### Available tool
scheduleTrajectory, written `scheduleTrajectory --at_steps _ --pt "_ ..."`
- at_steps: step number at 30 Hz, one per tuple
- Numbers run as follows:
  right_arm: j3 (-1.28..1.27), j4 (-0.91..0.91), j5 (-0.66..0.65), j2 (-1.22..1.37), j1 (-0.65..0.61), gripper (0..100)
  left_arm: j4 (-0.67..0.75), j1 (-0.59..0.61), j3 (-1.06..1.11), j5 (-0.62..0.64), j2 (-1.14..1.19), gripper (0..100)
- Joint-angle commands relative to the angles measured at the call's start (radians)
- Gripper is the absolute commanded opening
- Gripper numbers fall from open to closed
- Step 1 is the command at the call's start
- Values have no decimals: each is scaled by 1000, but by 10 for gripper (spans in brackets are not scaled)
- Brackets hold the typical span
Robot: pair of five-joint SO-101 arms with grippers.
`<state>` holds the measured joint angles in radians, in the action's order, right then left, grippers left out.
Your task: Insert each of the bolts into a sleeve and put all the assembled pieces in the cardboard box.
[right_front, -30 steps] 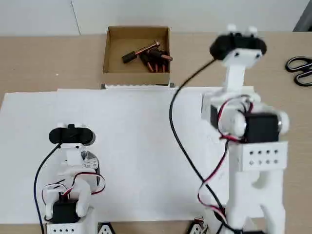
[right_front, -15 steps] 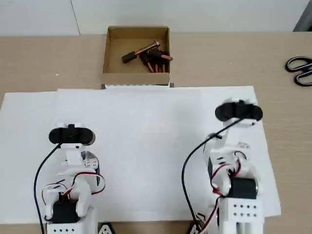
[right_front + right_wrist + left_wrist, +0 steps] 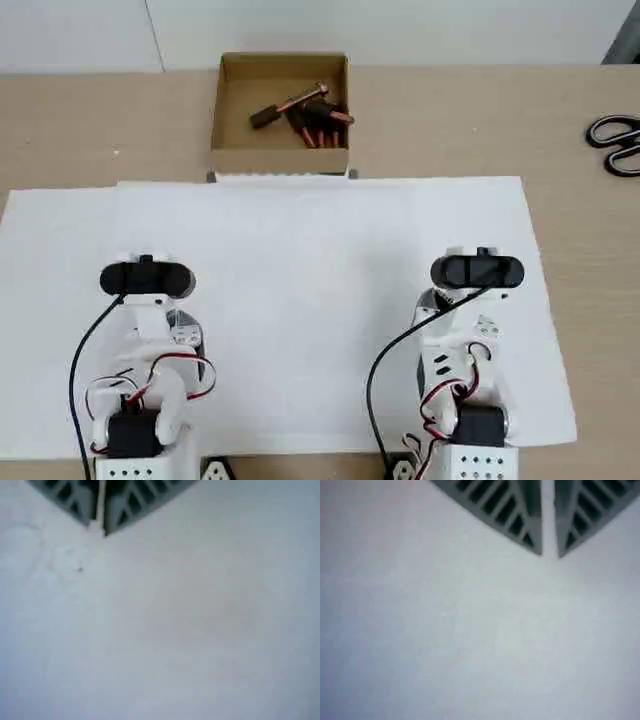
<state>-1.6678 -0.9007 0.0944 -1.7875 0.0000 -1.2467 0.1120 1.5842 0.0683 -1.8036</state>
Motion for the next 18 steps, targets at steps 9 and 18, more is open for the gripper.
scheduleTrajectory --at_steps 9,18 --pt "-15 -16 -15 -18 7 4 18 2 -4 -5 -8 6" --pt "-15 -16 -15 -18 7 4 18 2 -4 -5 -8 6"
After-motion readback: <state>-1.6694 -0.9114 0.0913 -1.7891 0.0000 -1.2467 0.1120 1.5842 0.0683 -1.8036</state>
